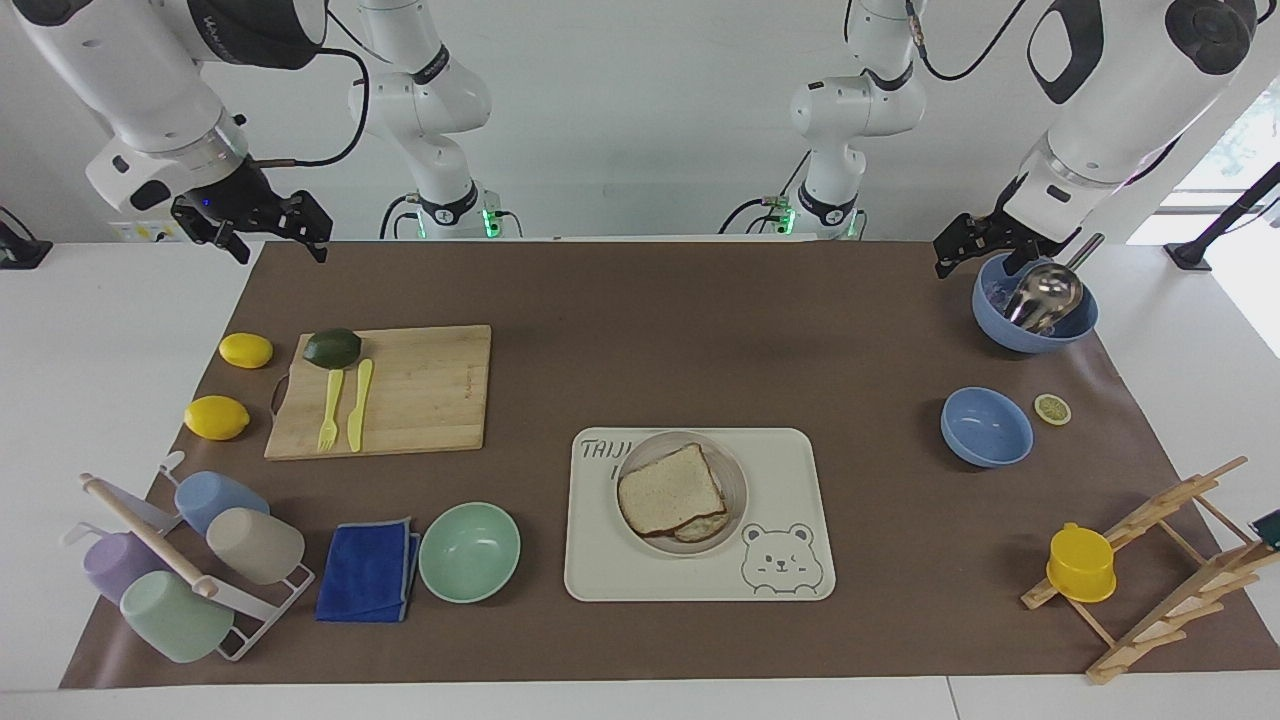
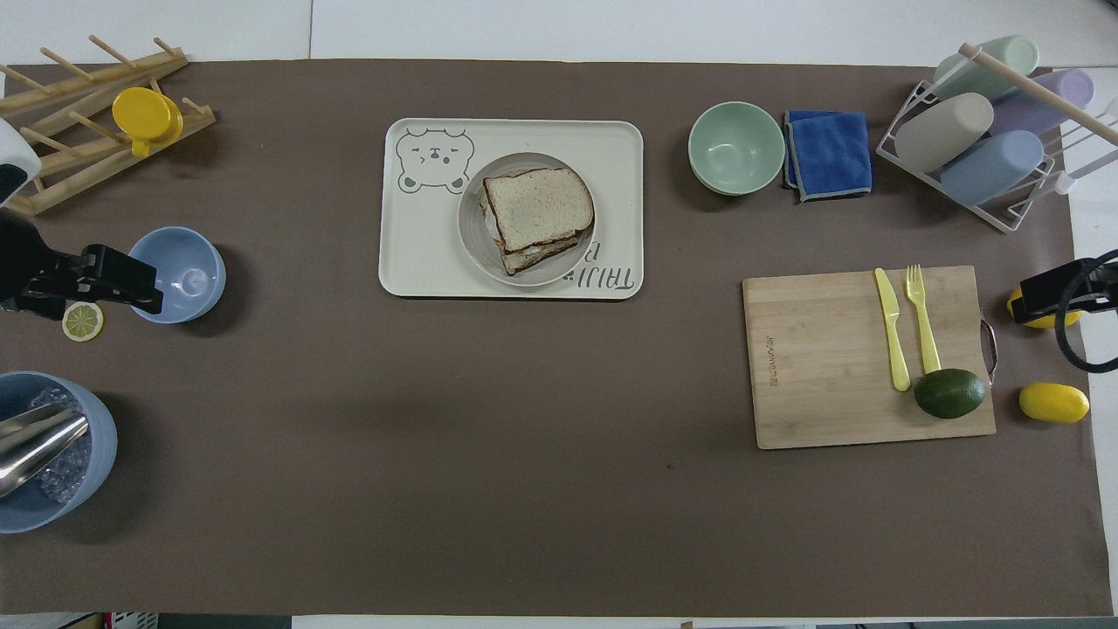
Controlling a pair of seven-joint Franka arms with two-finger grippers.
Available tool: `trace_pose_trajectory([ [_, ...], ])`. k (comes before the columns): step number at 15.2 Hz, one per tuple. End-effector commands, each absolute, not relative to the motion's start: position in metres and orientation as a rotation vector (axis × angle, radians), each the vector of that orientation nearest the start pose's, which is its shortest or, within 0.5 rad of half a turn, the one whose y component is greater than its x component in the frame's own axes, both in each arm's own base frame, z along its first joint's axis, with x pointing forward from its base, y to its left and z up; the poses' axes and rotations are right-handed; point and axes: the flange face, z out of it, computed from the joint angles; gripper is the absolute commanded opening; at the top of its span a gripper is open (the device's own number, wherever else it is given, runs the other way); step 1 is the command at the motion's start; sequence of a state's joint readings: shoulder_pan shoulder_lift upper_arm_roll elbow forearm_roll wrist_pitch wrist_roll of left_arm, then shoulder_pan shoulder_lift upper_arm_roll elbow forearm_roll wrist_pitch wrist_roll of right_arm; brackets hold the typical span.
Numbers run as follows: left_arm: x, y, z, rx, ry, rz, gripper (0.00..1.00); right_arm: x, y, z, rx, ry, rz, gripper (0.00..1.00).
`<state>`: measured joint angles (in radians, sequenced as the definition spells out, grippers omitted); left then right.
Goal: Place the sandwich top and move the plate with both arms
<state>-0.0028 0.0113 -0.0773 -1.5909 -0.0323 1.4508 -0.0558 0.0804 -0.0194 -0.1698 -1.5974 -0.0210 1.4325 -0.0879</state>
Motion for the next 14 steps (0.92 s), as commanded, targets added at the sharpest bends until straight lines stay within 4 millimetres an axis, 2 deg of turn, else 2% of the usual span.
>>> trace_pose_trajectory([
  [1, 0.5415, -0.0492, 0.6041, -3.172, 0.044, 0.195, 1.00, 0.5278, -0.0541, 0.6120, -3.122, -0.009, 0.242, 1.00],
  [14, 0.5363, -0.0467, 0.6032, -3.171, 0.050, 0.194, 1.00, 0.5278, -0.0541, 0.6120, -3.122, -0.009, 0.242, 1.00],
])
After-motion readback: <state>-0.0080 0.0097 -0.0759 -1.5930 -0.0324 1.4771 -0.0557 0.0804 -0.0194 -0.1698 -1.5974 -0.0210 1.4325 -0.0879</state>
